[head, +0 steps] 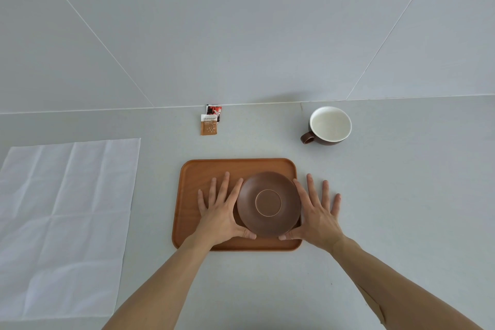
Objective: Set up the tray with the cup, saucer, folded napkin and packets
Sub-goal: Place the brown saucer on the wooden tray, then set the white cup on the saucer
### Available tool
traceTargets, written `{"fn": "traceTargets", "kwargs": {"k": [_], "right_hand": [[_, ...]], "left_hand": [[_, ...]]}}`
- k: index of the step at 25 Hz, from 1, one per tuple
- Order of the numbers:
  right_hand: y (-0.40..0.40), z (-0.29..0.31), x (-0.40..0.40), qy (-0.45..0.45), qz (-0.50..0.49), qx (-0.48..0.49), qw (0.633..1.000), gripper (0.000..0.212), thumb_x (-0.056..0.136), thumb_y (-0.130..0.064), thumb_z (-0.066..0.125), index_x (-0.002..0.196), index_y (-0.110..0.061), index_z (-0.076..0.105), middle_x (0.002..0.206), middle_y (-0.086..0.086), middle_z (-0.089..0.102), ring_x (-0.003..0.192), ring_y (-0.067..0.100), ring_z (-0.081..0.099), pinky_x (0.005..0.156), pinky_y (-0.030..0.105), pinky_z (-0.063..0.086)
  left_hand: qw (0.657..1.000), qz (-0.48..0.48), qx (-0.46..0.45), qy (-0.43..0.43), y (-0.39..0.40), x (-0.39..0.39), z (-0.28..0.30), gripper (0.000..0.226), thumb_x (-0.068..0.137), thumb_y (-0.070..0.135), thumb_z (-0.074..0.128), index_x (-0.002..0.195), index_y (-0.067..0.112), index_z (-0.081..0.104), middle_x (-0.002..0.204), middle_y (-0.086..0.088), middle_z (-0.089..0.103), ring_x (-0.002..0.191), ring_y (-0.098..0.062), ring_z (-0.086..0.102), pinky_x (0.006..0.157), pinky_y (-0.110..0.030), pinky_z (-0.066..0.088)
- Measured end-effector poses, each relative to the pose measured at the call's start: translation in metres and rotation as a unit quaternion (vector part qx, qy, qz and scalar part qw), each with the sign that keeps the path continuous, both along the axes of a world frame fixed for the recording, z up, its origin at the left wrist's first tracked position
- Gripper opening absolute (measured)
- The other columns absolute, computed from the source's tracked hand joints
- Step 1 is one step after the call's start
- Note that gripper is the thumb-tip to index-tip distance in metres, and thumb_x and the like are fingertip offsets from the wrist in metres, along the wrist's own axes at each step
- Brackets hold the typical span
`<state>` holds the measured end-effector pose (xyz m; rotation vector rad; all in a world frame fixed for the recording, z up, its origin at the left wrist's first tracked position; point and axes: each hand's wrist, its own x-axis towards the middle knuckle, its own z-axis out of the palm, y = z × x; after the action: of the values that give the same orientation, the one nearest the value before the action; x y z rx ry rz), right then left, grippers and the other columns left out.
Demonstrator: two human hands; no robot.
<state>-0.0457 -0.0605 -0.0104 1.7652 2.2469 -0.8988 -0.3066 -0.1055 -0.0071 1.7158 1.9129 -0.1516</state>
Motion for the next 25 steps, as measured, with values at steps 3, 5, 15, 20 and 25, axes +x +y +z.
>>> {"fn": "traceTargets", "kwargs": {"k": [3, 5, 15, 20, 25], "right_hand": [[0.000, -0.001, 0.000, -0.003, 0.000, 0.004, 1.000, 0.145, 0.031, -0.100, 0.051, 0.143, -0.051, -0.026, 0.160, -0.006, -0.028, 0.143, 0.033, -0.032, 0.112, 0.067, -0.012], [0.000, -0.001, 0.000, -0.006, 0.000, 0.006, 1.000, 0.144, 0.033, -0.097, 0.054, 0.141, -0.052, -0.028, 0.160, -0.006, -0.028, 0.142, 0.033, -0.033, 0.112, 0.066, -0.013], [0.006, 0.019, 0.033, -0.012, 0.004, 0.021, 1.000, 0.098, 0.070, -0.090, 0.039, 0.150, -0.048, 0.001, 0.164, -0.008, -0.005, 0.150, 0.025, -0.011, 0.118, 0.055, -0.002], [0.017, 0.032, 0.059, -0.044, -0.072, 0.093, 0.992, 0.057, 0.095, -0.061, 0.039, 0.143, -0.031, 0.041, 0.158, -0.002, 0.032, 0.148, 0.022, 0.020, 0.118, 0.046, 0.020], [0.035, 0.033, 0.067, -0.053, -0.085, 0.114, 0.988, 0.054, 0.096, -0.055, 0.042, 0.142, -0.028, 0.043, 0.152, -0.003, 0.040, 0.144, 0.021, 0.027, 0.116, 0.045, 0.024]], "left_hand": [[1.000, -0.003, -0.004, -0.001, 0.000, 0.000, 0.000, 0.142, 0.038, 0.095, 0.057, 0.140, 0.051, -0.030, 0.147, 0.013, -0.048, 0.134, -0.021, -0.046, 0.107, -0.058, -0.022], [1.000, -0.007, -0.005, 0.002, 0.000, 0.000, 0.000, 0.141, 0.040, 0.093, 0.060, 0.141, 0.050, -0.029, 0.149, 0.013, -0.045, 0.136, -0.022, -0.043, 0.108, -0.059, -0.021], [0.998, -0.038, -0.012, -0.044, 0.016, -0.027, 0.022, 0.094, 0.069, 0.054, 0.070, 0.148, 0.046, 0.020, 0.163, 0.012, -0.001, 0.148, -0.021, -0.016, 0.117, -0.051, -0.004], [0.991, -0.012, 0.072, -0.113, 0.054, -0.031, 0.045, 0.031, 0.086, 0.043, 0.061, 0.116, 0.034, 0.061, 0.122, 0.014, 0.058, 0.122, -0.014, 0.044, 0.102, -0.037, 0.037], [0.985, -0.031, 0.033, -0.166, 0.111, 0.017, 0.064, 0.021, 0.086, 0.044, 0.063, 0.101, 0.030, 0.067, 0.096, 0.014, 0.066, 0.097, -0.009, 0.062, 0.084, -0.031, 0.051]]}}
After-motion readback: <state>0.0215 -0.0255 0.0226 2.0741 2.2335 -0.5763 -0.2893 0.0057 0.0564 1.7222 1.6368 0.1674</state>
